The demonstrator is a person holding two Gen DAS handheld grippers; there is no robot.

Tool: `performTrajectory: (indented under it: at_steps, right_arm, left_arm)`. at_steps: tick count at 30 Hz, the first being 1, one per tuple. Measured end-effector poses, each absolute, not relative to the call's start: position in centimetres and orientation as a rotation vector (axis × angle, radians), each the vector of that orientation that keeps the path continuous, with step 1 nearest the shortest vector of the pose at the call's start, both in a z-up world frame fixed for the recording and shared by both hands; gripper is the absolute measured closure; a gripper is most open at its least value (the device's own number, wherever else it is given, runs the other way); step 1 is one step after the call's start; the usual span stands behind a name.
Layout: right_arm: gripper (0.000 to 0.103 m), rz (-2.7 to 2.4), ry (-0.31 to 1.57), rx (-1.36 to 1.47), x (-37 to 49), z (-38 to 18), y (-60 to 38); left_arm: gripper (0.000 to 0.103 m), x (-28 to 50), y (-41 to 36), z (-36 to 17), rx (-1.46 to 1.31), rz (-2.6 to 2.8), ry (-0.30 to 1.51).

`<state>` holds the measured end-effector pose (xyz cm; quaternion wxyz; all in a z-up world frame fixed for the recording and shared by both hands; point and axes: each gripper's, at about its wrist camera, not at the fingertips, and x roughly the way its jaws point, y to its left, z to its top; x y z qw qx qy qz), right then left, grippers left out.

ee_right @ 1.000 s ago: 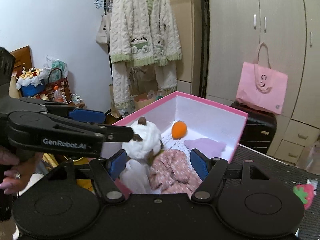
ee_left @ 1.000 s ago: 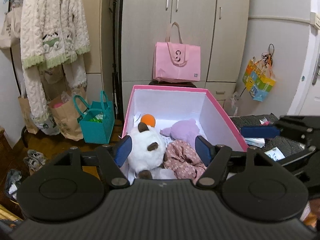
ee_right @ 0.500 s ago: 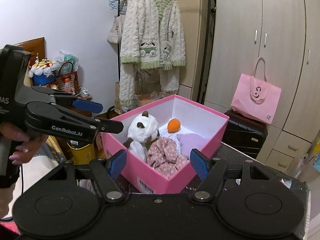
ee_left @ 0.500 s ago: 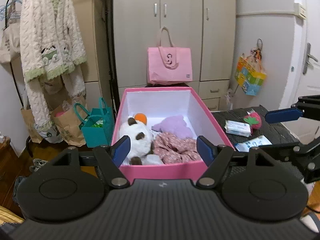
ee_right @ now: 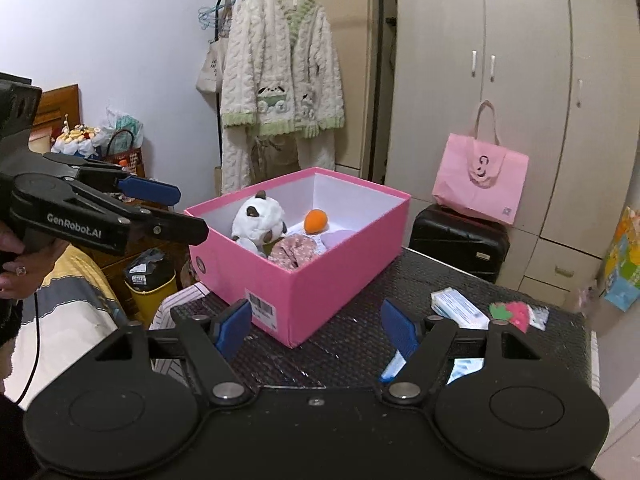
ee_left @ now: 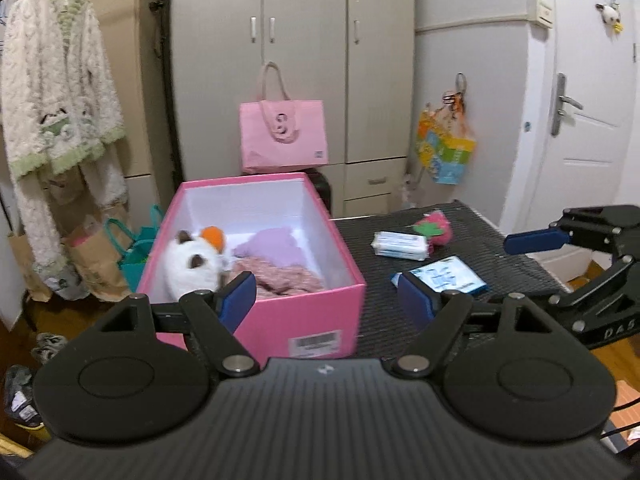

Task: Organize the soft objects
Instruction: 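Withdraw both tools from the box toward the wet-wipe pack, then position the left gripper over the blue-and-white wet-wipe pack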

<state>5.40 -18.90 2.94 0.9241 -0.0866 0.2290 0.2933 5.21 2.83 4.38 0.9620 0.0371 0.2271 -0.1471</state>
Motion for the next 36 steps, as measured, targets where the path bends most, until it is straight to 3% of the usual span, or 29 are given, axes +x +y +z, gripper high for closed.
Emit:
performTrajectory:
  at_steps: [13, 16, 25, 36]
  right_arm:
    - [0.019, 0.428, 0.453, -0.099, 6.6, -3.2, -23.8]
    - [0.014, 0.389, 0.448, -0.088, 7.7, -4.5, -25.0]
    - [0.014, 0.315, 0.439, -0.027, 10.4, -7.6, -29.7]
    - [0.014, 0.272, 0.624, -0.073, 14.9, -10.1, -28.8]
  left_arm:
    - [0.011, 7.0, -4.5, 0.2, 0.020, -0.344, 0.393]
    - [0.011, 7.9, -6.4, -0.7, 0.031, -0.362, 0.405]
    - [0.011, 11.3, -10.0, -3.7, -0.020, -0.422, 0.481]
    - [0.015, 16.4, -12.6, -7.2, -0.031, -0.421, 0.540]
